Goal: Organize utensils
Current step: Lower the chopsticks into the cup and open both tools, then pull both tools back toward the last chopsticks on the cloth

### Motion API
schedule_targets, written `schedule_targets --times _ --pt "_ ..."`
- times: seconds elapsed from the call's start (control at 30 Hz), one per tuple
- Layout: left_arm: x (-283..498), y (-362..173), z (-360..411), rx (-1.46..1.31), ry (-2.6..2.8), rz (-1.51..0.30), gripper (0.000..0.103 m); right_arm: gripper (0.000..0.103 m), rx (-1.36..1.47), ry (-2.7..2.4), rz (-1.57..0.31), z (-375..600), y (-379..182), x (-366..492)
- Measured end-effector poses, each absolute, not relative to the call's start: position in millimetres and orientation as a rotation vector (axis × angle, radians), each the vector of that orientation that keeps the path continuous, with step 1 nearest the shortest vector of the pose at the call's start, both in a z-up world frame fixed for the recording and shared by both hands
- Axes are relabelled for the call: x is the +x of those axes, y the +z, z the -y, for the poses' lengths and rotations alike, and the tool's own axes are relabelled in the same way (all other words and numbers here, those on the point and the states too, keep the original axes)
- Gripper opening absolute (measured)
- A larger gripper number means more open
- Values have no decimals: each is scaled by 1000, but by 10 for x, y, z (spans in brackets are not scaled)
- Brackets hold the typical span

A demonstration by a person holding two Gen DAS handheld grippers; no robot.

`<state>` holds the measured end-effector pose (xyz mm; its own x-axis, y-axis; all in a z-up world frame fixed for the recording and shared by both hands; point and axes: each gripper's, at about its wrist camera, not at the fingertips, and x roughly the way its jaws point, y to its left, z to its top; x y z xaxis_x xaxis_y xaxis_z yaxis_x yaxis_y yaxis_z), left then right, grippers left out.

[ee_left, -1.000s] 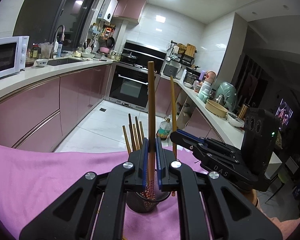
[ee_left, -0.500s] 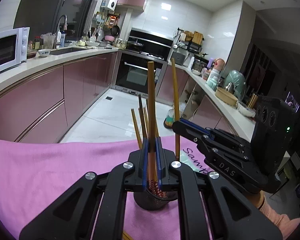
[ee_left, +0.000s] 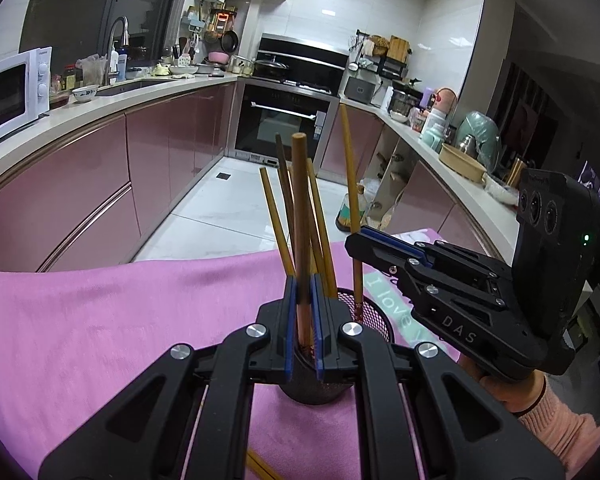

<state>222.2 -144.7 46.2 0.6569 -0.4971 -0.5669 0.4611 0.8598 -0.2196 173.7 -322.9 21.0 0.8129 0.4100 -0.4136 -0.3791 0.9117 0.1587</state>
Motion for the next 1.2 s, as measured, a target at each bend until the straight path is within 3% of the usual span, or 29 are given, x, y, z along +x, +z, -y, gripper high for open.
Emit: schedule_targets --times 0.7,0.87,1.0,1.2 --pt "2367 359 1667 13 -494 -683 9 7 50 411 -560 3178 19 1780" --pt "2301 334 1657 17 -474 -675 9 13 50 420 -558 3170 40 1740" --pt "2238 352 1627 18 -465 -655 19 25 53 426 -538 3122 77 1644" --pt "2063 404 1472 11 -447 -604 24 28 53 477 -503 3052 156 1408"
